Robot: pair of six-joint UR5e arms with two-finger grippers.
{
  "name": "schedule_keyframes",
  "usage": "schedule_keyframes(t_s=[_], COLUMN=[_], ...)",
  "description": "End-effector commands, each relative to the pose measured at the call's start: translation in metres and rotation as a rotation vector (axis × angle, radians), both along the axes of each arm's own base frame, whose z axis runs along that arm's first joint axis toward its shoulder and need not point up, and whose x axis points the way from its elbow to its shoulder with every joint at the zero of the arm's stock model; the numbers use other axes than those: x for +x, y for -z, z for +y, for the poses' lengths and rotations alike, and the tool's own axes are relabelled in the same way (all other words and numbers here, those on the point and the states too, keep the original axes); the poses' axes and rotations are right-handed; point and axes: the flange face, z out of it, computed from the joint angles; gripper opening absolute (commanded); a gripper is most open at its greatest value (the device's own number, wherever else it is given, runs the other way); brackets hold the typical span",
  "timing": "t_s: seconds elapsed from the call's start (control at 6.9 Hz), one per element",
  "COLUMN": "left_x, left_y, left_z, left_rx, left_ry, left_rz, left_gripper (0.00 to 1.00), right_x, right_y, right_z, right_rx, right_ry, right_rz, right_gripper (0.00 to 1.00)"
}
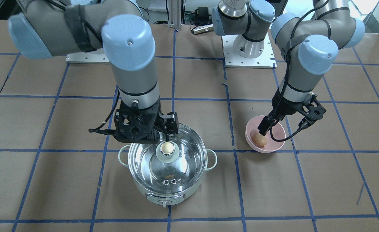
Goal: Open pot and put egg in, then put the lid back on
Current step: 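Move the left gripper over the pink bowl while the right reaches the lid knob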
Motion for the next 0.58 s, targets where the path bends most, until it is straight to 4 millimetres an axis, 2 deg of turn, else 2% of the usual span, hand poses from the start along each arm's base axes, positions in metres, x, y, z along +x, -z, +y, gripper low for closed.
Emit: schedule_keyframes(t_s=[0.0, 0.14, 0.43], left_x=[0.026, 0.025, 0.023], left_y=[0.042, 0.056, 0.071], left_z=[-0.001, 0.005, 0.005], left_rx=[0.042, 0.07, 0.101], left_ry=[-0.113, -0.139, -0.181], left_rz=[0.016, 0.025, 0.03], left_gripper=[1.0, 1.0, 1.0], right_x=[0.021, 0.024, 0.031], right_y=[0.02, 0.027, 0.044], right_z=[-0.007, -0.013, -0.019], right_rx=[-0.003, -0.021, -0.036], right_ry=[0.048, 0.048, 0.029], right_rz=[-0.007, -0.014, -0.014], right_gripper=[0.97, 0.97, 0.96])
